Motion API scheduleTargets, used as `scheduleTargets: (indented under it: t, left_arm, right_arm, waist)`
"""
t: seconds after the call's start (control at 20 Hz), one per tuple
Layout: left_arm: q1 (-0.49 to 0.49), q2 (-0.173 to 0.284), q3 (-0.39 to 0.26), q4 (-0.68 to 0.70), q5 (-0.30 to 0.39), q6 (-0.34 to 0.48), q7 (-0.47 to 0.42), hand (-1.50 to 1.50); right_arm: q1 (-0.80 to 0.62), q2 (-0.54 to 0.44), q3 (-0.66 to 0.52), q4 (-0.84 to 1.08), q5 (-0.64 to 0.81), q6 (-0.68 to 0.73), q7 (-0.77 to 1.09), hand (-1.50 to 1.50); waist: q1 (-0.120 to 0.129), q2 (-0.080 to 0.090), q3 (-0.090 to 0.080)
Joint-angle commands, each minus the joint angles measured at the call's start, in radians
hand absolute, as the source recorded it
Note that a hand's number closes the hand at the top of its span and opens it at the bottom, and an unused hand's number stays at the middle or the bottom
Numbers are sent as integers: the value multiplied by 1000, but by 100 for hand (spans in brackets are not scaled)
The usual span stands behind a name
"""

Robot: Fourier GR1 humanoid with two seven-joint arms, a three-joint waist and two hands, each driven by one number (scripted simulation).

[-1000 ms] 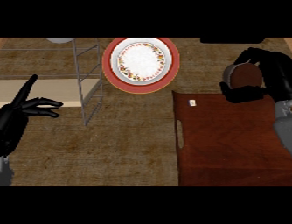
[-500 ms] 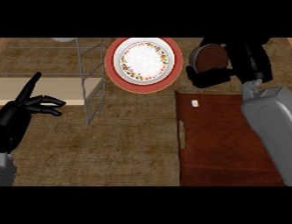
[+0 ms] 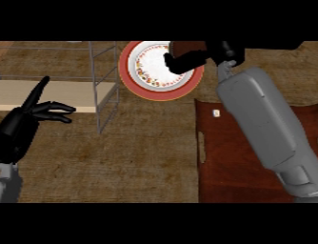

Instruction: Pick the cupcake from the tray and place it in the plate

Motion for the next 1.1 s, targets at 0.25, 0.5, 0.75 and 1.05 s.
scheduleTargets:
  t: [0.25, 0.5, 0.75, 1.05]
  left_arm:
    - [-136, -51, -22, -54, -36, 55, -11, 0]
    - [-150, -24, -6, -42, -14, 6, -18, 0]
    - [-168, -36, -5, -20, -27, 11, -28, 0]
    - [-173, -36, -12, -50, -21, -12, -23, 0]
  right_arm:
    - [-154, 119, -21, 373, 73, -133, -51, 150]
    - [-228, 136, -43, 536, 89, -166, -100, 150]
    - [-219, 162, -116, 628, 18, -253, -122, -150]
    - [-238, 163, -165, 687, -93, -254, -212, -150]
  waist:
    - [7, 6, 9]
    - [26, 18, 9]
    - [34, 32, 10]
    - [74, 36, 11]
